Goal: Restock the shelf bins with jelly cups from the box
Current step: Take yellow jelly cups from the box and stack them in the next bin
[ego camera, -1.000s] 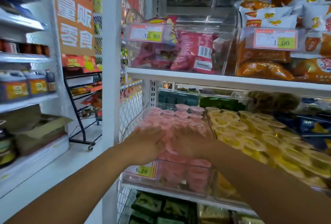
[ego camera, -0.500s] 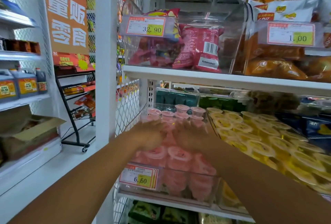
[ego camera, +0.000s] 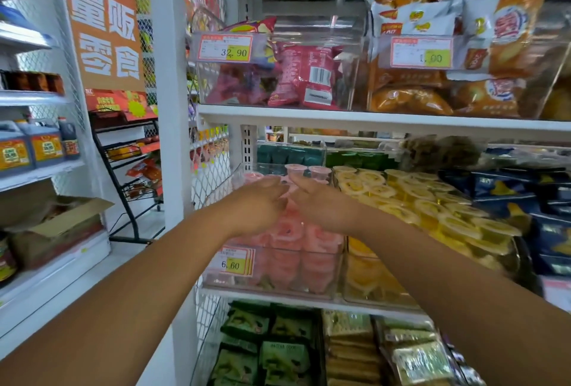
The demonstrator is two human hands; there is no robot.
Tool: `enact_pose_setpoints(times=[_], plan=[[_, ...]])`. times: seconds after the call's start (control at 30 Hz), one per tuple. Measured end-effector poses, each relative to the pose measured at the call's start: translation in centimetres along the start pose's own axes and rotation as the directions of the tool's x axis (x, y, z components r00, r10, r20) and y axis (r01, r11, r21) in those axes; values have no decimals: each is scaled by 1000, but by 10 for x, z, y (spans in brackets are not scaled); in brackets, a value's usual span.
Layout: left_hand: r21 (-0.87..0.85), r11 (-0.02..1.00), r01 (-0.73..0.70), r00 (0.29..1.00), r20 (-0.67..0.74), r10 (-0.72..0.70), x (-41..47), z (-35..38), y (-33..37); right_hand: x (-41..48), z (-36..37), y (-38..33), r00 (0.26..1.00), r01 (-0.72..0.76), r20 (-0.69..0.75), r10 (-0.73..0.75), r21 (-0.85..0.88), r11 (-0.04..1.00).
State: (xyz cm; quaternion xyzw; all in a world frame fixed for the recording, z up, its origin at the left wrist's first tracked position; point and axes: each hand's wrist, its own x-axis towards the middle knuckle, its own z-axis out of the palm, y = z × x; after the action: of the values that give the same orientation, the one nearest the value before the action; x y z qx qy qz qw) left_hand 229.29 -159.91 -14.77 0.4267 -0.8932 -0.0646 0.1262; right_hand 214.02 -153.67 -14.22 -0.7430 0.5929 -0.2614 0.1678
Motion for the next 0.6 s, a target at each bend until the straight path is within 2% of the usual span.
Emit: enact_pose_setpoints(times=[0.03,0.07,0.17,0.23,0.33,0.43,0.6], plan=[[-41,999,-10,999,-36,8,-13,3,6,-12,0,5,997,73,-41,-72,13,997],[-82,996,-28,996,-87,21,-27,8,12,-23,-1,6,996,88,-15,-88,10,996],[-165,980,-110,975,-210,74,-79,31,34,-90,13,13,994,99,-63,-86,226,969],[-224,966,-132,973,-214,84,-112,57,44,-124,33,35,995,77,-82,-57,263,962],[-236,967,-100,985,-162,62,-148,107,51,-175,66,68,993,41,-120,-7,283,958],[-242,967,-78,993,-107,53,-173,164,54,-215,103,104,995,-32,-72,63,375,926],[-365,924,116,991,99,-85,-194,273,49,-259,172,170,962,-245,-10,273,408,880]])
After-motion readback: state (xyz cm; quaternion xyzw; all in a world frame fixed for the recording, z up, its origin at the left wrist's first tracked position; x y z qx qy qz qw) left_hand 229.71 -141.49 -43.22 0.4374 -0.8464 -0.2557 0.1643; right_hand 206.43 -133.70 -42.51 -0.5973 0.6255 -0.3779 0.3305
